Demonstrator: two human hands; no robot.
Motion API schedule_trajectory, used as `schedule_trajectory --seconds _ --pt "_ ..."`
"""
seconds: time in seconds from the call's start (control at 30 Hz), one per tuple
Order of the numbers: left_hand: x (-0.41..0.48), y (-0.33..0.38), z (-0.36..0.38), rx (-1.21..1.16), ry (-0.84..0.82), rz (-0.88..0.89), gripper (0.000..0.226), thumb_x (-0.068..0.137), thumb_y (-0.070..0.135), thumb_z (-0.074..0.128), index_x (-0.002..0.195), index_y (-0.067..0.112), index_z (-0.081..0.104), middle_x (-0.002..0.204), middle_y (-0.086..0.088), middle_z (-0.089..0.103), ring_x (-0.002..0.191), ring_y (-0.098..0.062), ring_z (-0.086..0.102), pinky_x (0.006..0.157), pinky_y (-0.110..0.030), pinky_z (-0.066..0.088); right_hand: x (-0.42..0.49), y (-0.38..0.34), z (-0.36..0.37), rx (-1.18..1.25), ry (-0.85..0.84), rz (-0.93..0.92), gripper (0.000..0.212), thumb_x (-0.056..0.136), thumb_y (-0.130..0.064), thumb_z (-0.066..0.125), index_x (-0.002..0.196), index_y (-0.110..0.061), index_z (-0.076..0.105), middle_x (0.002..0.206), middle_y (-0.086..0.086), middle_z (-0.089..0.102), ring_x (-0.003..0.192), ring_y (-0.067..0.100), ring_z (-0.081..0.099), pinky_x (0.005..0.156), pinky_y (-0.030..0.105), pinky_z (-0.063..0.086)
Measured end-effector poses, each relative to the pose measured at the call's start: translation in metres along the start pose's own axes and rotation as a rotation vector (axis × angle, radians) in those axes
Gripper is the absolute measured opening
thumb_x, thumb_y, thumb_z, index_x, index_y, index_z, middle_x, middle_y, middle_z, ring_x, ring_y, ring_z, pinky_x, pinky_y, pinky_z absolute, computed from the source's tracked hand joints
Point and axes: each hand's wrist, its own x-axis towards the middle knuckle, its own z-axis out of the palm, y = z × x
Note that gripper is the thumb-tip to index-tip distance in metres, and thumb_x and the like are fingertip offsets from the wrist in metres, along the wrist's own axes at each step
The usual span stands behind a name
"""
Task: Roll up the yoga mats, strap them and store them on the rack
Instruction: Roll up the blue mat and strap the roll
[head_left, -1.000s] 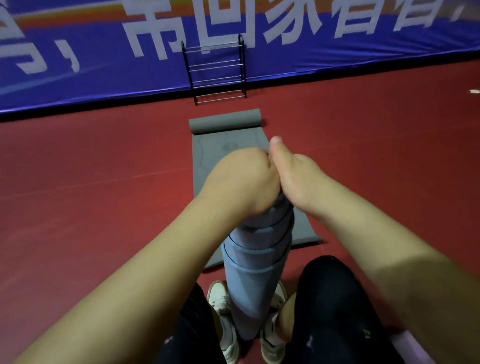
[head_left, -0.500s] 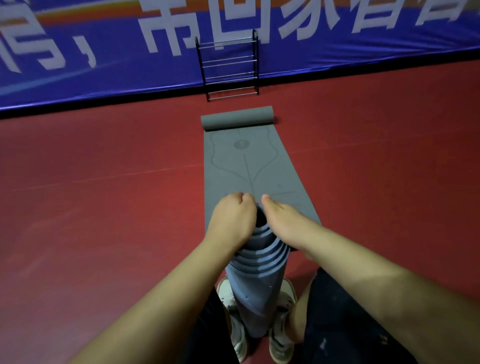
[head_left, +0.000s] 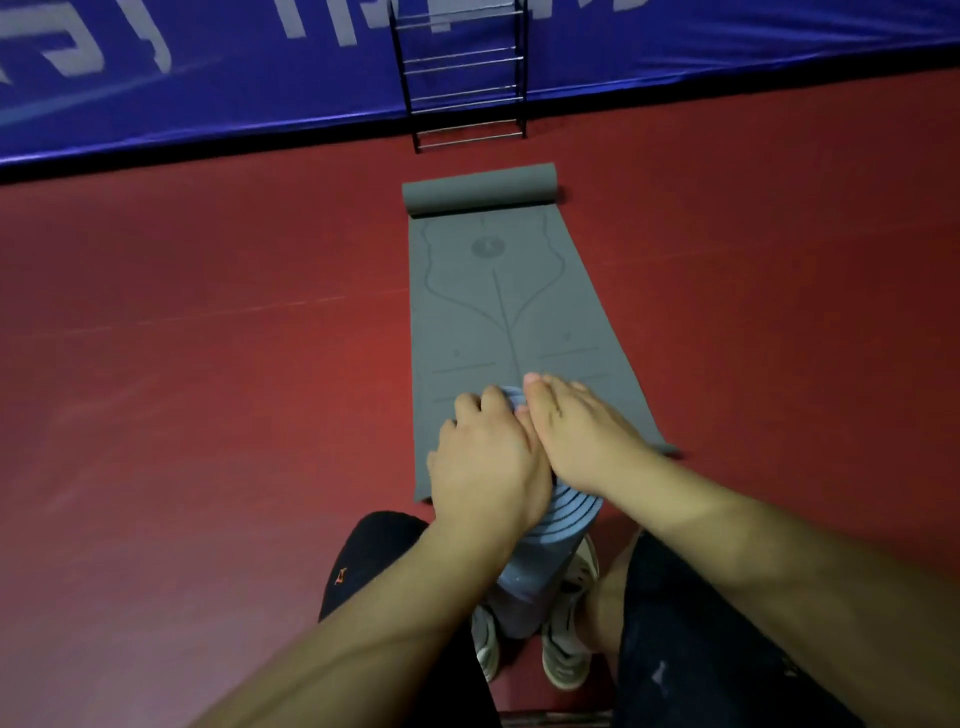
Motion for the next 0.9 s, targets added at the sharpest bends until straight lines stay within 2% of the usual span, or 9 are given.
schedule_trajectory --seconds 0.1,0.17,0.23,0.3,0.4,0.57,0.63,0.77,0.9 --pt "-0.002 0.0 0.001 0.05 0.028 -0.078 0.045 0.104 0.038 0.026 0.136 0.013 0.044 0.125 -0.011 0.05 0.109 -0.037 0.052 0.086 -0.045 0.042 0.0 0.008 0.013 0.031 0.079 0.002 0.043 0.105 -0.037 0.024 0.135 -0.013 0.044 0.138 0.009 0.049 0.124 0.034 0.042 0.102 0.044 0.038" --pt "-0.003 -0.006 0.0 0.021 0.028 -0.049 0.038 0.102 0.037 0.022 0.109 0.016 0.054 0.112 -0.01 0.054 0.102 -0.035 0.053 0.082 -0.044 0.043 0.003 0.009 0.016 0.132 0.071 0.071 0.045 0.104 -0.036 0.019 0.132 -0.011 0.044 0.132 0.013 0.053 0.121 0.036 0.043 0.101 0.044 0.038" --pt "-0.002 -0.01 -0.001 -0.019 0.012 -0.085 0.032 0.099 0.029 0.016 0.088 0.019 0.045 0.104 -0.009 0.055 0.1 -0.034 0.05 0.076 -0.04 0.037 0.002 0.008 0.015 0.185 0.07 0.07 0.037 0.106 -0.025 0.022 0.126 -0.005 0.045 0.127 0.019 0.053 0.118 0.037 0.047 0.098 0.045 0.04" --pt "0.002 -0.004 -0.009 -0.085 -0.048 -0.17 0.035 0.098 0.019 0.011 0.095 0.013 0.045 0.114 -0.013 0.055 0.108 -0.036 0.047 0.079 -0.04 0.034 -0.002 0.006 0.015 0.088 0.055 0.008 0.032 0.107 -0.024 0.024 0.109 -0.006 0.05 0.117 0.02 0.056 0.11 0.037 0.052 0.091 0.044 0.043" --pt "0.016 0.007 -0.024 -0.133 -0.211 -0.249 0.035 0.103 0.018 0.016 0.112 0.002 0.047 0.133 -0.024 0.05 0.122 -0.042 0.045 0.101 -0.045 0.037 -0.005 0.005 0.013 0.064 0.073 -0.029 0.04 0.105 -0.039 0.023 0.09 -0.013 0.049 0.102 0.017 0.06 0.101 0.035 0.056 0.084 0.041 0.044" --pt "0.018 0.002 -0.019 -0.045 -0.263 -0.225 0.047 0.107 0.028 0.014 0.137 0.007 0.044 0.137 -0.022 0.054 0.124 -0.039 0.051 0.097 -0.044 0.038 0.001 0.003 0.003 0.288 -0.187 0.084 0.056 0.1 -0.053 0.028 0.129 -0.015 0.056 0.135 0.009 0.056 0.124 0.026 0.052 0.105 0.036 0.036" --pt "0.017 -0.002 -0.022 -0.127 -0.258 -0.231 0.058 0.107 0.039 0.013 0.13 0.008 0.056 0.135 -0.019 0.057 0.124 -0.035 0.052 0.101 -0.043 0.038 0.006 0.007 -0.006 0.502 -0.269 0.117 0.057 0.091 -0.058 0.042 0.125 -0.016 0.062 0.125 0.006 0.065 0.115 0.022 0.061 0.106 0.041 0.042" --pt "0.012 -0.016 -0.024 -0.499 -0.339 -0.165 0.052 0.1 0.057 0.036 0.118 0.019 0.066 0.124 -0.004 0.066 0.115 -0.018 0.06 0.105 -0.042 0.043 0.003 0.025 -0.013 0.463 -0.287 0.064 0.039 0.089 -0.048 0.061 0.119 -0.022 0.061 0.112 -0.004 0.068 0.104 0.01 0.065 0.098 0.035 0.049" --pt "0.0 -0.021 -0.015 -0.437 -0.202 -0.101 0.038 0.104 0.045 0.037 0.111 0.019 0.063 0.101 0.01 0.063 0.098 -0.01 0.057 0.083 -0.027 0.04 -0.002 0.022 -0.003 0.49 -0.198 0.067 0.06 0.086 -0.066 0.046 0.124 -0.022 0.061 0.125 -0.002 0.064 0.115 0.014 0.059 0.105 0.039 0.043"
